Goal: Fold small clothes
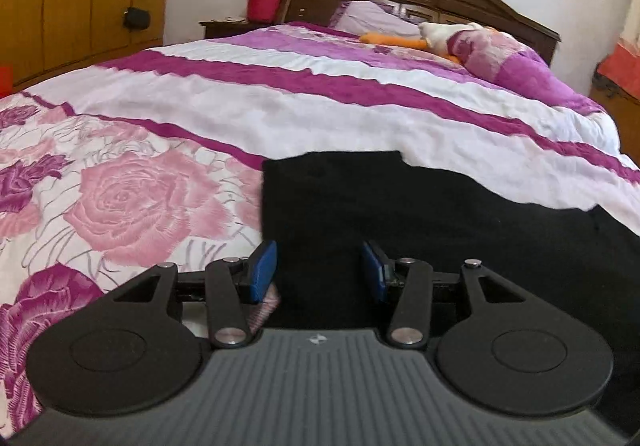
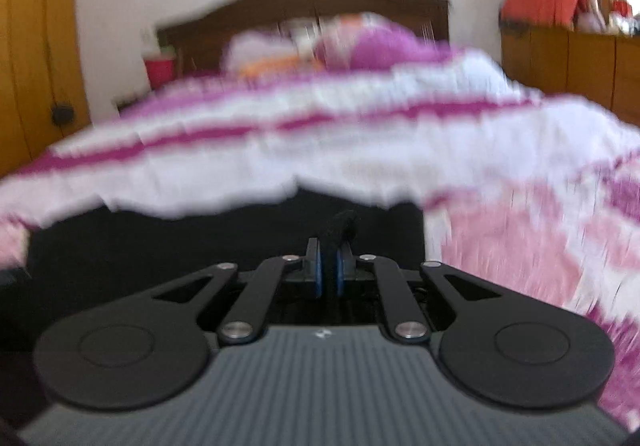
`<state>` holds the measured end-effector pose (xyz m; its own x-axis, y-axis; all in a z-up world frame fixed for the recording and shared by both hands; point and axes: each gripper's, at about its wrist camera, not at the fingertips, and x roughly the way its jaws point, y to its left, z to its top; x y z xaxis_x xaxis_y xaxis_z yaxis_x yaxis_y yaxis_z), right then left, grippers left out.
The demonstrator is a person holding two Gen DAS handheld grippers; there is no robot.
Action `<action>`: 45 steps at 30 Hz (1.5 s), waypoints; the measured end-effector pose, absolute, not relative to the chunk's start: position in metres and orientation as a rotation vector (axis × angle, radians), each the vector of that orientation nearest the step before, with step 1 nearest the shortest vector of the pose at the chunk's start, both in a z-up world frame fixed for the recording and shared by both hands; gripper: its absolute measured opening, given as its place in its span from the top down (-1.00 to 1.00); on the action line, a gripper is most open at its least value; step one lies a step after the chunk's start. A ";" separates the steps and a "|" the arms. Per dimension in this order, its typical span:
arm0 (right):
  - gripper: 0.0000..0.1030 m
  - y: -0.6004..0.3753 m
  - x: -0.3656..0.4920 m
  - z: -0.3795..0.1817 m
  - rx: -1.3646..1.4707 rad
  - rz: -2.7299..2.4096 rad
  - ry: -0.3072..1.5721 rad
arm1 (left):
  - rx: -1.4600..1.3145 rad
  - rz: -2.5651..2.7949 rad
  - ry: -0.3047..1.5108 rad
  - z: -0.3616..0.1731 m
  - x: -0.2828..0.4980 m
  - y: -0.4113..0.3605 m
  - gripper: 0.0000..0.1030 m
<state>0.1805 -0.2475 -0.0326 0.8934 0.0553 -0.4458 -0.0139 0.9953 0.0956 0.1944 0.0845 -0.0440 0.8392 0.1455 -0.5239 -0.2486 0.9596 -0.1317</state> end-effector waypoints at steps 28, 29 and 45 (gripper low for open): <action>0.16 -0.289 0.042 0.003 0.174 0.118 0.585 | -0.143 0.087 0.637 -0.002 0.034 0.118 -0.08; 0.16 -0.289 0.035 0.002 0.169 0.116 0.591 | -0.140 0.082 0.646 -0.002 0.026 0.118 -0.08; 0.16 -0.303 -0.051 -0.026 0.186 0.034 0.648 | -0.147 0.048 0.734 -0.021 -0.053 0.117 -0.09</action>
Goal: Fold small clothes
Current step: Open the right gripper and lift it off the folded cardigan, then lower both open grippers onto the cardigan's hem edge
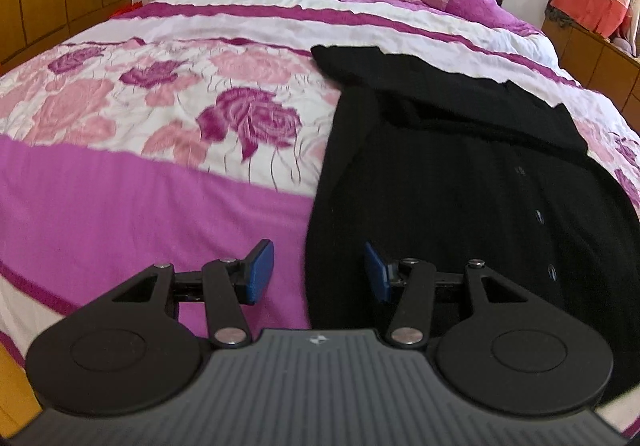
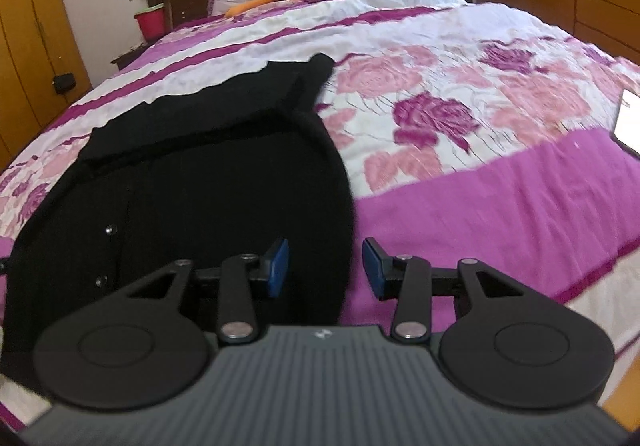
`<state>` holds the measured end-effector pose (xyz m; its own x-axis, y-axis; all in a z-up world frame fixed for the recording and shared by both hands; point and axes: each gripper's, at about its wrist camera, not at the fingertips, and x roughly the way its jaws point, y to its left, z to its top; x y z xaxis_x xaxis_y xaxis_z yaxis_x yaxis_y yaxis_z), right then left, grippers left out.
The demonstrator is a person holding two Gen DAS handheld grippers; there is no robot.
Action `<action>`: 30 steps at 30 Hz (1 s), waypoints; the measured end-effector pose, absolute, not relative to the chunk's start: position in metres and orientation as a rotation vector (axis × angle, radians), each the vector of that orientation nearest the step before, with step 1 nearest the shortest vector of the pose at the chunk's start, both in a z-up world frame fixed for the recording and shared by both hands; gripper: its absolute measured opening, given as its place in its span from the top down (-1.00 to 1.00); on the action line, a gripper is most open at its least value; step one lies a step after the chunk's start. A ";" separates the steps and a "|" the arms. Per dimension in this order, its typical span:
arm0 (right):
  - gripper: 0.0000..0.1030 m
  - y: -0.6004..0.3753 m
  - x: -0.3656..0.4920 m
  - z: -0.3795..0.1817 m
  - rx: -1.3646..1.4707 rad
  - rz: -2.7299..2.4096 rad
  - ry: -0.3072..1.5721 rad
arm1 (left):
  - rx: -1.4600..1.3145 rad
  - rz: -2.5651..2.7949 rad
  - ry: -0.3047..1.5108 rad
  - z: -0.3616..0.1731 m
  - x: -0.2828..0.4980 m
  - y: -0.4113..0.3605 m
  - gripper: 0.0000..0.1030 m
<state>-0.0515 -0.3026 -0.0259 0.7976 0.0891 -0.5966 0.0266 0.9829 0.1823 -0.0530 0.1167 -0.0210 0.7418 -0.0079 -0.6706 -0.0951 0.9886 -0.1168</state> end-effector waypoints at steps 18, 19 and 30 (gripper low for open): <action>0.13 -0.301 -0.097 -0.047 0.322 0.130 0.699 | -0.240 -0.103 0.780 -0.050 -0.099 0.114 -0.11; 0.13 -0.300 -0.097 -0.048 0.325 0.140 0.703 | -0.243 -0.109 0.780 -0.050 -0.099 0.113 -0.12; 0.01 -0.296 -0.094 -0.070 0.383 0.177 0.713 | -0.260 -0.137 0.769 -0.060 -0.095 0.109 -0.14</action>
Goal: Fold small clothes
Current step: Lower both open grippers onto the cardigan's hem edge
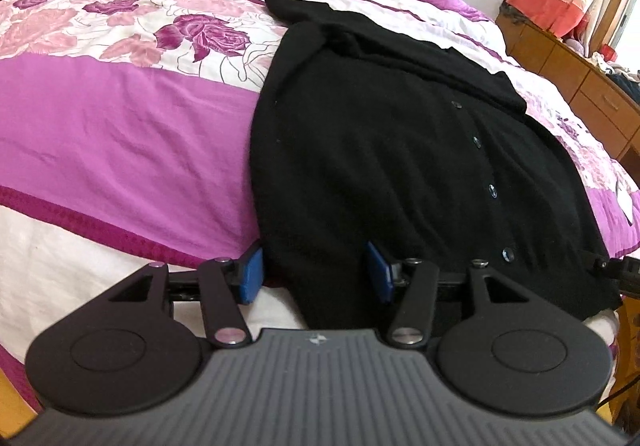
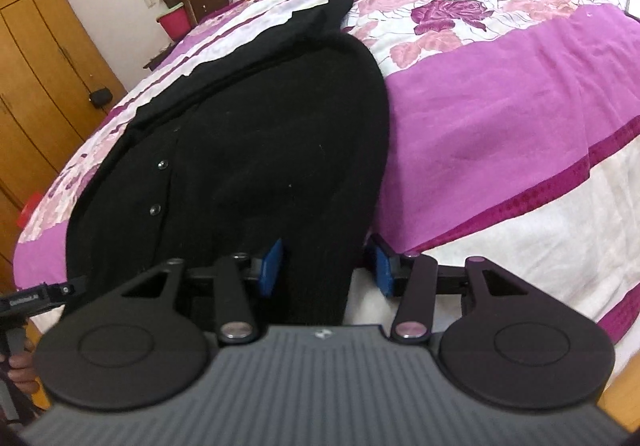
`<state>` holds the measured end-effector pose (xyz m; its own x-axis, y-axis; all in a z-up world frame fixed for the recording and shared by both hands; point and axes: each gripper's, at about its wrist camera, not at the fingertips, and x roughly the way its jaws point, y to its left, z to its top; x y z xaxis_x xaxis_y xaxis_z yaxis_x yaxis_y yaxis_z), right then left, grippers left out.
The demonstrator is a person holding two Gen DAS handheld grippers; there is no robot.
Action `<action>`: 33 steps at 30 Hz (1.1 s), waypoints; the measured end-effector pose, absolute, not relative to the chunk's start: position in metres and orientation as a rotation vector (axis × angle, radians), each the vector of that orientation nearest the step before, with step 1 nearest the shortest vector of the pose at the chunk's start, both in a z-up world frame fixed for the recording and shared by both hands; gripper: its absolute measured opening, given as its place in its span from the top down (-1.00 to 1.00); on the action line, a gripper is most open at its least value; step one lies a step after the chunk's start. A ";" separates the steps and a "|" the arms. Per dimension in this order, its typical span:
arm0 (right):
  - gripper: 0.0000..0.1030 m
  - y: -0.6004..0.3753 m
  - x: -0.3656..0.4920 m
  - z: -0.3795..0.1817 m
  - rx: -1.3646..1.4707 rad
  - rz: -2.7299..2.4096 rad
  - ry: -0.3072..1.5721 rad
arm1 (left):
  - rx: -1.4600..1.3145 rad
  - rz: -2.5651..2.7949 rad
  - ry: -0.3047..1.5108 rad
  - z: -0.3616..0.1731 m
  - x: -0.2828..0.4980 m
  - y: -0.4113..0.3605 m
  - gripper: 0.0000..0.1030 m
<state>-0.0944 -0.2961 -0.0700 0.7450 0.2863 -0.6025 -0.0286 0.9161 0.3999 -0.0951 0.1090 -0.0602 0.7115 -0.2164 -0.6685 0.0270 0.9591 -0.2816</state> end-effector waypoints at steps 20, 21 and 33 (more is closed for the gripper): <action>-0.06 -0.303 -0.101 -0.081 0.446 0.257 0.650 | -0.252 -0.165 0.774 -0.069 -0.082 0.100 -0.26; -0.07 -0.302 -0.101 -0.080 0.448 0.259 0.648 | -0.257 -0.166 0.768 -0.068 -0.083 0.099 -0.26; 0.73 -0.314 -0.111 -0.074 0.459 0.302 0.596 | -0.250 -0.261 0.765 -0.060 -0.092 0.085 0.37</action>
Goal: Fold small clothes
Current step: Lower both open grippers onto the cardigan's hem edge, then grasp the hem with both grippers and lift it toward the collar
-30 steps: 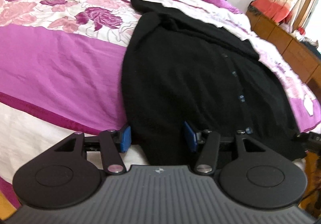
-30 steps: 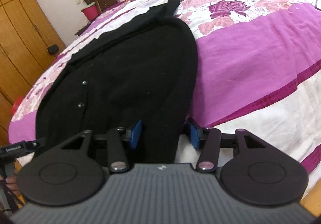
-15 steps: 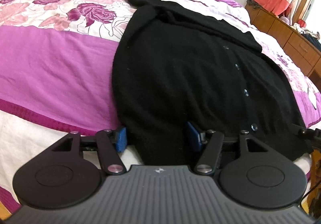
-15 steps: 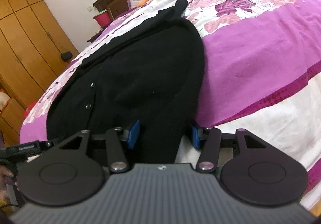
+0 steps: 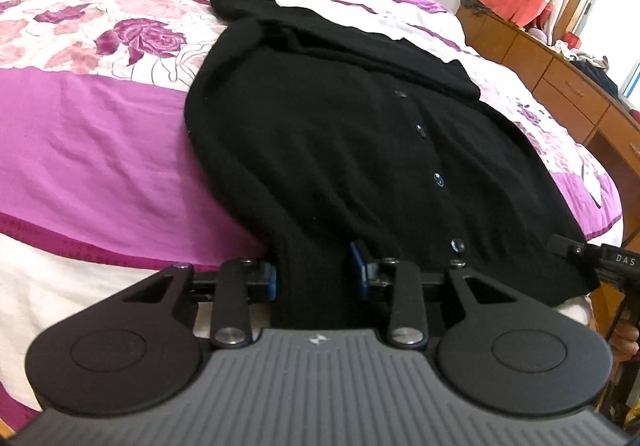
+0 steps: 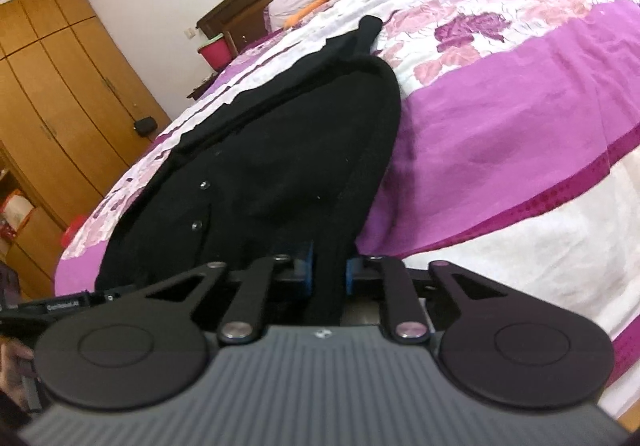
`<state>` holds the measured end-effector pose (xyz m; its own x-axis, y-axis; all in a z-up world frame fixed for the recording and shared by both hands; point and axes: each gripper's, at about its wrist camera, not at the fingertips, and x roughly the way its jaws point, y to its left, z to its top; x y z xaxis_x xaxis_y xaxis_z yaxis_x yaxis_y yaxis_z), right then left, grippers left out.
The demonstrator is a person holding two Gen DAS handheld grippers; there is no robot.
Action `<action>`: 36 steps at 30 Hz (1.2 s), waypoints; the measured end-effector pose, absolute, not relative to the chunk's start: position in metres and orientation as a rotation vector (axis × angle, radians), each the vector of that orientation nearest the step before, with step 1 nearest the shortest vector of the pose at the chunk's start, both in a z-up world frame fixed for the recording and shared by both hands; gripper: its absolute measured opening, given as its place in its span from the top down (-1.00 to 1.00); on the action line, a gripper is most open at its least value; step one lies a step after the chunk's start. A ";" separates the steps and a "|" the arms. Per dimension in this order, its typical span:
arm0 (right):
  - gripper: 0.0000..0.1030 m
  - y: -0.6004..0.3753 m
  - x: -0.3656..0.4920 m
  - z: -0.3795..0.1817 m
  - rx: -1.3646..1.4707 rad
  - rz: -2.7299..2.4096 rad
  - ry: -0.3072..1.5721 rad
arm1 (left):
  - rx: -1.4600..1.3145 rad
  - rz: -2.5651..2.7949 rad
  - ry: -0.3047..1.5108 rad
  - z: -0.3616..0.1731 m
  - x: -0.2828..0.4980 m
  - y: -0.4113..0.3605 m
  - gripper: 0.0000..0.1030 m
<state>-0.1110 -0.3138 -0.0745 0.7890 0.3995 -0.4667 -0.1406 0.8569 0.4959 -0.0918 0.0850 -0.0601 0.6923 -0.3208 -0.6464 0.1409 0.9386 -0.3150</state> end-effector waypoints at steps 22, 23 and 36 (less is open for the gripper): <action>0.79 -0.333 -0.095 -0.008 0.763 0.465 0.368 | -0.527 -0.291 0.487 0.018 -0.080 0.115 0.81; 0.80 -0.332 -0.094 -0.004 0.758 0.460 0.356 | -0.551 -0.291 0.482 0.020 -0.078 0.118 0.81; 0.80 -0.327 -0.046 0.028 0.841 0.379 0.193 | -0.680 -0.286 0.331 0.069 -0.030 0.129 0.81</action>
